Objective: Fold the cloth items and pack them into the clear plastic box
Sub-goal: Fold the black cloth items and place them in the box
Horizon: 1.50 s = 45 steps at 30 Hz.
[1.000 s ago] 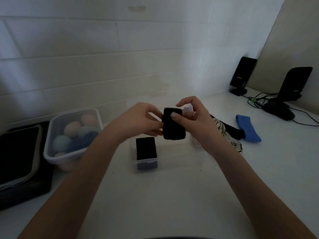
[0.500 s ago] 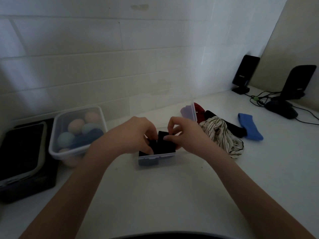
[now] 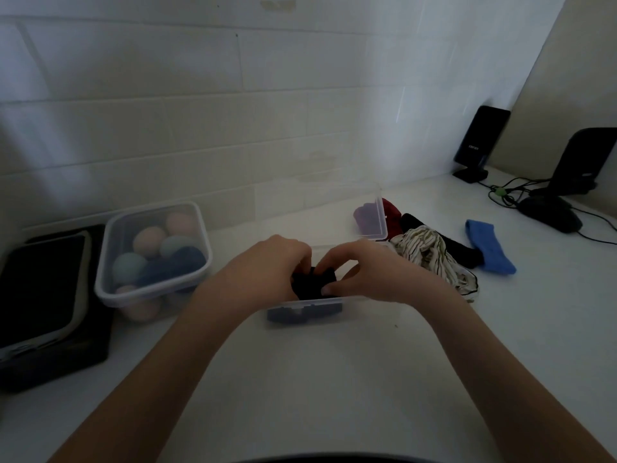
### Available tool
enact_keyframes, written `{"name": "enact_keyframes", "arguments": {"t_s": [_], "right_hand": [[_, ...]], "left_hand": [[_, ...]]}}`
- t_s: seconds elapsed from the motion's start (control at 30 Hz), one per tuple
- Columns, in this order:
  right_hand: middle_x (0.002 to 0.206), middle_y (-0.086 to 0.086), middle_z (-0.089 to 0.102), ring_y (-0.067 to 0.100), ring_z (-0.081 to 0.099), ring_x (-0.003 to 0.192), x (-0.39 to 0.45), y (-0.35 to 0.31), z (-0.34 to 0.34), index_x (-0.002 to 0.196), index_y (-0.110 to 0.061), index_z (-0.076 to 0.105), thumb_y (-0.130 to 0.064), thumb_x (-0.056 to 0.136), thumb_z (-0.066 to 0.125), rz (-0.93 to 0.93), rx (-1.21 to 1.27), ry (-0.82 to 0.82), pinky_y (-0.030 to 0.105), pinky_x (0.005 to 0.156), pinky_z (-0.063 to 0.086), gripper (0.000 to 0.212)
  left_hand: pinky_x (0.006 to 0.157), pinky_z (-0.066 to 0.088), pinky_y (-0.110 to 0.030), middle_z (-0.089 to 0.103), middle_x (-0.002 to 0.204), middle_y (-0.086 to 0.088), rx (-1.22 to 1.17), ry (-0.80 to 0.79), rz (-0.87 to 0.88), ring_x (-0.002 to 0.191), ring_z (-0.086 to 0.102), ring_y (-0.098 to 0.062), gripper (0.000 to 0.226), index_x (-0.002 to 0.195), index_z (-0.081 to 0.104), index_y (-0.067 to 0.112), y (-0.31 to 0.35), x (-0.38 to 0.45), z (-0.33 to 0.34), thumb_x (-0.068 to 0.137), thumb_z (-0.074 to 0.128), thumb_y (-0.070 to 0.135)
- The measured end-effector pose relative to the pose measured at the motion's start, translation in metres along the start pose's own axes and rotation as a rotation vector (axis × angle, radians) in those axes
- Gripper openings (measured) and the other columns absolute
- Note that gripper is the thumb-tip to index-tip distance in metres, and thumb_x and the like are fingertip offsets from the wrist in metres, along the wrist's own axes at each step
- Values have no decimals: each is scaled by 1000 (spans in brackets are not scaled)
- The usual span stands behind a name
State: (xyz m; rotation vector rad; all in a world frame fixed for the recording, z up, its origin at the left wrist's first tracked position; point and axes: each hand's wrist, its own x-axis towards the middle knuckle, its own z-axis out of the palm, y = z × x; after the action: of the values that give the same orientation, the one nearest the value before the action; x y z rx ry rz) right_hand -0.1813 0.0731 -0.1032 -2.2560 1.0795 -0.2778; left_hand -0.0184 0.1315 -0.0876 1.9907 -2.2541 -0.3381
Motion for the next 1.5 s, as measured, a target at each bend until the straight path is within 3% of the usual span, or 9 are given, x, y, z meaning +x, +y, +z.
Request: {"name": "enact_keyframes", "arguments": {"t_s": [0.23, 0.37, 0.73, 0.97, 1.07, 1.17, 1.3, 1.4, 1.5], "right_hand": [[106, -13, 65, 9, 57, 80, 3, -13, 1, 107, -42, 67, -37, 78, 70, 19, -409, 17, 32, 73, 53, 30], [103, 1, 57, 20, 53, 96, 8, -24, 3, 106, -29, 71, -26, 81, 65, -144, -596, -23, 31, 69, 45, 26], [118, 2, 65, 23, 58, 106, 15, -14, -2, 115, -19, 67, -22, 90, 56, -111, -409, -329, 37, 96, 45, 27], [105, 8, 72, 26, 63, 95, 18, -20, 5, 108, -19, 72, -26, 84, 64, -91, -460, -169, 28, 80, 47, 27], [110, 11, 70, 28, 62, 100, 19, -20, 6, 110, -13, 69, -27, 85, 62, -73, -491, -172, 33, 88, 48, 30], [113, 10, 69, 27, 62, 103, 19, -17, 5, 112, -13, 68, -24, 85, 62, -79, -447, -178, 39, 94, 48, 30], [113, 2, 70, 15, 63, 100, 15, -7, 1, 113, -18, 68, -24, 85, 66, -110, -258, -150, 24, 90, 48, 29], [114, 2, 70, 5, 63, 91, 13, 0, -5, 115, -15, 68, -22, 89, 62, -101, -102, -58, 9, 82, 45, 27], [111, 6, 71, 11, 66, 97, 8, 5, -7, 114, -11, 67, -15, 92, 57, -97, -5, 8, 14, 84, 48, 25]], "left_hand": [[62, 40, -28, 67, 92, -11, 219, -13, -71, 69, 52, -22, 13, 88, 65, 11, 6, 8, 12, 80, 55, 7], [64, 39, -27, 68, 92, -8, 215, -28, -47, 71, 51, -20, 21, 97, 68, 16, 6, 8, 10, 82, 54, 11], [47, 27, -21, 43, 49, 0, 110, -36, 11, 46, 37, -15, 20, 80, 75, 12, 12, 3, -1, 77, 66, 31], [66, 43, -30, 49, 70, -6, 253, 15, -39, 68, 53, -26, 12, 80, 66, 8, 23, 7, 4, 81, 55, 12], [65, 40, -29, 47, 68, -5, 289, 43, -28, 64, 46, -21, 20, 63, 50, 12, 23, 9, 5, 81, 58, 14], [64, 39, -27, 55, 70, -6, 273, 49, 4, 63, 47, -21, 11, 73, 65, 12, 22, 10, 5, 81, 60, 17], [59, 40, -24, 67, 73, -1, 148, 12, 8, 65, 58, -20, 16, 84, 75, 21, 12, 5, 1, 75, 68, 31], [71, 50, -28, 74, 89, 1, -50, -44, 0, 81, 65, -16, 20, 93, 76, 22, 1, 0, -8, 75, 72, 29], [73, 46, -20, 72, 87, 2, -206, 84, 4, 80, 63, -10, 18, 95, 75, 16, -2, -5, -16, 79, 70, 19]]}}
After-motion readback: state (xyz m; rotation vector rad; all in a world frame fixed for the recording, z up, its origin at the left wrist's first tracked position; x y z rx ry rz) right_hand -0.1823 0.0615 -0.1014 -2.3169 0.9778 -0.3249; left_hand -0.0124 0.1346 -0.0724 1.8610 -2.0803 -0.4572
